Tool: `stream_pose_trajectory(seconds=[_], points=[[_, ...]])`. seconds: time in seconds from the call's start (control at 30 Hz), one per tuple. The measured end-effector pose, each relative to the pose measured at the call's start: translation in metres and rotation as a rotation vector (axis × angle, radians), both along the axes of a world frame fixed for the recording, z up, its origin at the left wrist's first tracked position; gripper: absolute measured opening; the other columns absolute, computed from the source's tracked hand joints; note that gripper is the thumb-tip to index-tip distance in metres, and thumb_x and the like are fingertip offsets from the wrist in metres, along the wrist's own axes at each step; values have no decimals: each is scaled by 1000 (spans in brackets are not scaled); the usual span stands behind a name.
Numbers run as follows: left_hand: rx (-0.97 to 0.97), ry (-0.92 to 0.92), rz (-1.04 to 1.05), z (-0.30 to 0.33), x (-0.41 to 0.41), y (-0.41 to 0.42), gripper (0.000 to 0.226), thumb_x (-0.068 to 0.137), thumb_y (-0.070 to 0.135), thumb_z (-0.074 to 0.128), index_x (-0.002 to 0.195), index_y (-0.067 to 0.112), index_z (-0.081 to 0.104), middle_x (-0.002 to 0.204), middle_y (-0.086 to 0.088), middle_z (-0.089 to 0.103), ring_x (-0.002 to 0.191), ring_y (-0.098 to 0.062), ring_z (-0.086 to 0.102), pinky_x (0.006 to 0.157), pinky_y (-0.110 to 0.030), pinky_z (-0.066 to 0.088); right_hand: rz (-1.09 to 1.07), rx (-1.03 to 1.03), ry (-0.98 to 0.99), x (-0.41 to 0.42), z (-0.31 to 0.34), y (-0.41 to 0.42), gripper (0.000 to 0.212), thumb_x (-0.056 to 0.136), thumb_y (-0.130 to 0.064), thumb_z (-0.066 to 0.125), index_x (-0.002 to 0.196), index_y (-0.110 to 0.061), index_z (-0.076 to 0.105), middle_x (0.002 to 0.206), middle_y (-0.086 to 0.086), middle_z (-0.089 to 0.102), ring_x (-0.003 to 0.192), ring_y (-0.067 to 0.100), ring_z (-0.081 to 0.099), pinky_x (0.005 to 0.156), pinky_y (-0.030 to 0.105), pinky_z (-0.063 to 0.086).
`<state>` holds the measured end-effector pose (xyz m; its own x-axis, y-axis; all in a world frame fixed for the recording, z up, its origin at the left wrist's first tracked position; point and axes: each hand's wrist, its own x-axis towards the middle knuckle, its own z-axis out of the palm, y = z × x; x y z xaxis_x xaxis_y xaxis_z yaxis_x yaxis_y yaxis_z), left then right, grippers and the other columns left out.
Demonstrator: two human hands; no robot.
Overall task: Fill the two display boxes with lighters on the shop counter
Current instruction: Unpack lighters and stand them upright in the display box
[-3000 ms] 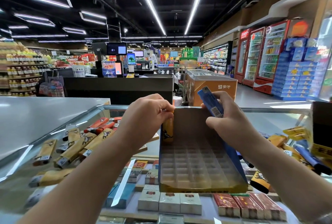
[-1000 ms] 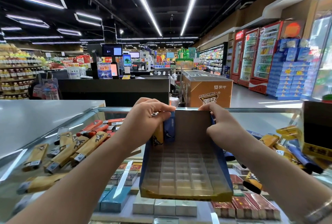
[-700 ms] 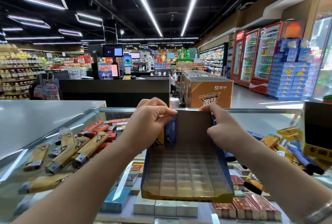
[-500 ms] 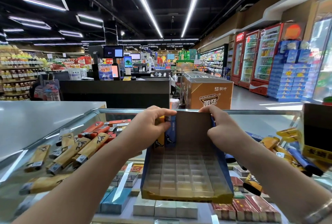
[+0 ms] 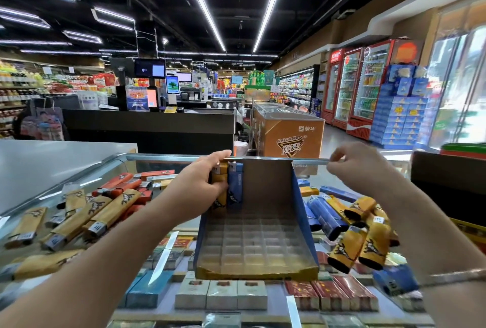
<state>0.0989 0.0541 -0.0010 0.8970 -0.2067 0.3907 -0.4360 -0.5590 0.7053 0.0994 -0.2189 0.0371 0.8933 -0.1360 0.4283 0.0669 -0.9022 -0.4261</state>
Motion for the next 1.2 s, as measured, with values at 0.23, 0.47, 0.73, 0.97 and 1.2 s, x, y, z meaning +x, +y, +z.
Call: stream_pose_trajectory(seconds=[0.23, 0.47, 0.73, 0.97, 1.2], points=[[5, -47, 48, -3, 3, 0, 54, 89, 11, 56, 136, 29, 37, 101, 10, 51, 94, -12, 55, 82, -36, 54, -174, -308, 434, 9, -19, -2, 65, 75, -71, 52, 107, -15, 56, 106, 4, 60, 94, 21, 53, 84, 35, 44], [22, -44, 45, -3, 4, 1, 52, 89, 12, 56, 134, 31, 39, 110, 5, 52, 99, -13, 54, 84, -36, 54, -38, -310, 617, 10, -26, 9, 92, 61, -81, 54, 131, -24, 39, 131, 4, 47, 111, 20, 43, 84, 33, 37], [36, -46, 40, -2, 3, 3, 49, 89, 11, 57, 130, 31, 41, 101, 12, 51, 94, -10, 54, 81, -33, 53, 184, 37, 438, 1, -13, 14, 45, 70, -18, 78, 105, -25, 51, 86, -8, 47, 79, 10, 48, 60, 25, 39], [17, -42, 46, -1, 1, 5, 47, 89, 10, 57, 130, 31, 43, 101, 5, 55, 91, -13, 57, 75, -31, 55, 195, 21, 501, -7, -3, 9, 44, 74, 5, 64, 106, -23, 51, 95, -3, 46, 83, 14, 48, 60, 26, 43], [22, -41, 39, 0, 1, 5, 47, 89, 10, 57, 130, 31, 43, 101, 6, 55, 91, -12, 57, 75, -30, 55, 108, -208, 666, 0, -16, 9, 80, 75, -55, 65, 137, -20, 28, 141, 7, 41, 120, 25, 45, 99, 38, 42]])
